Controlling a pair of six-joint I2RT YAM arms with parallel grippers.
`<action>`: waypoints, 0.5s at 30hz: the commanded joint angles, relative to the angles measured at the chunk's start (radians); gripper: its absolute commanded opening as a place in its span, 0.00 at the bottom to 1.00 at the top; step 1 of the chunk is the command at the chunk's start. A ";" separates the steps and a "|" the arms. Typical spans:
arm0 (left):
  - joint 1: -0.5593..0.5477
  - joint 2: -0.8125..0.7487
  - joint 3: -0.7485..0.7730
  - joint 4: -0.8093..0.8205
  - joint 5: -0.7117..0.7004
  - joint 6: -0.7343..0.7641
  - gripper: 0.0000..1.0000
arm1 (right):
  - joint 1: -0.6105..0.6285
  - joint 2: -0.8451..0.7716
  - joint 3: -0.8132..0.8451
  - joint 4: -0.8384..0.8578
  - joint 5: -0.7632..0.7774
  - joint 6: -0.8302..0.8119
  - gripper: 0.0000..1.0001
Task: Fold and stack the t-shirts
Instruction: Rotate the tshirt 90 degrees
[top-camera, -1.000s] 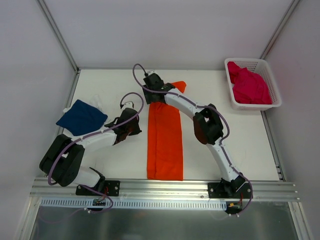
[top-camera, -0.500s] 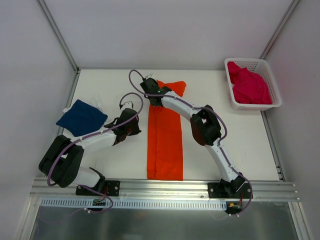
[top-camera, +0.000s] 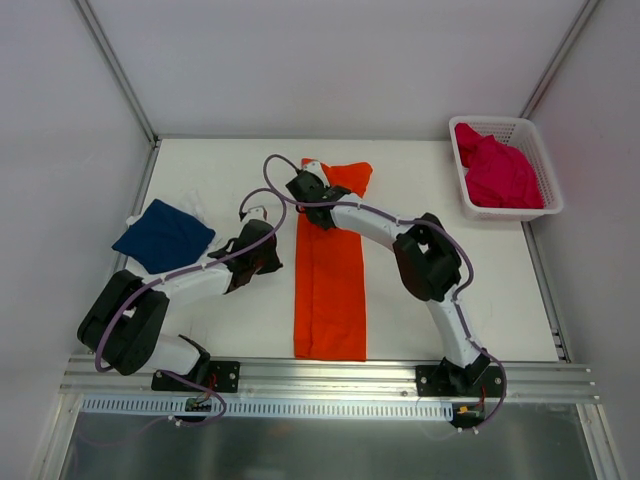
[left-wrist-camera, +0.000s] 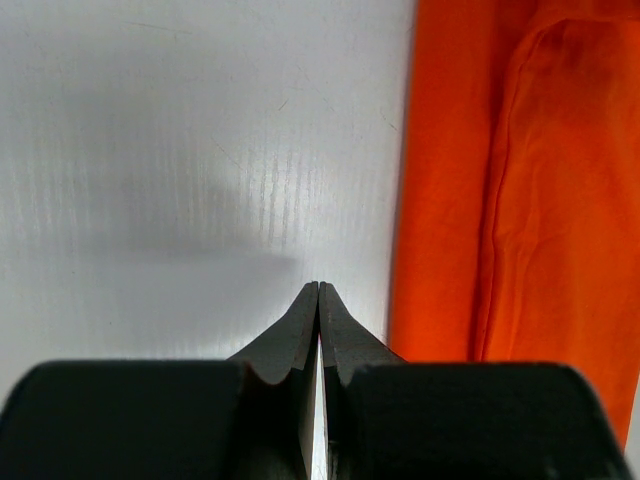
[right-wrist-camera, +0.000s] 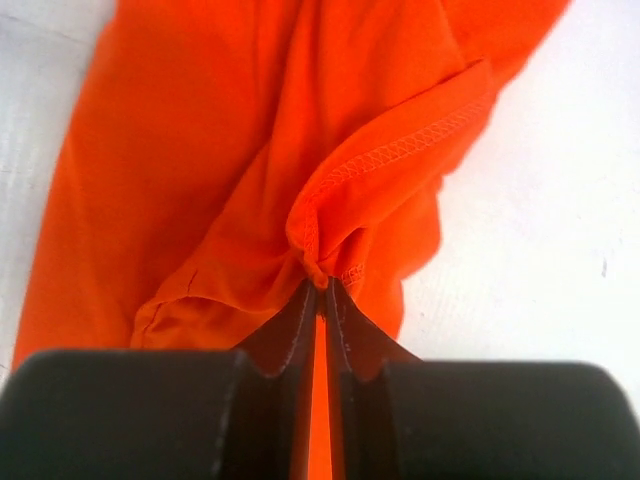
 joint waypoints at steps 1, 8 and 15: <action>-0.010 -0.002 -0.017 0.034 0.020 -0.019 0.00 | 0.009 -0.103 -0.033 0.013 0.079 0.040 0.09; -0.010 0.005 -0.031 0.051 0.036 -0.022 0.00 | 0.009 -0.119 -0.062 -0.005 0.085 0.071 0.43; -0.010 0.001 -0.030 0.052 0.040 -0.013 0.00 | 0.009 -0.152 -0.134 0.001 0.100 0.132 0.79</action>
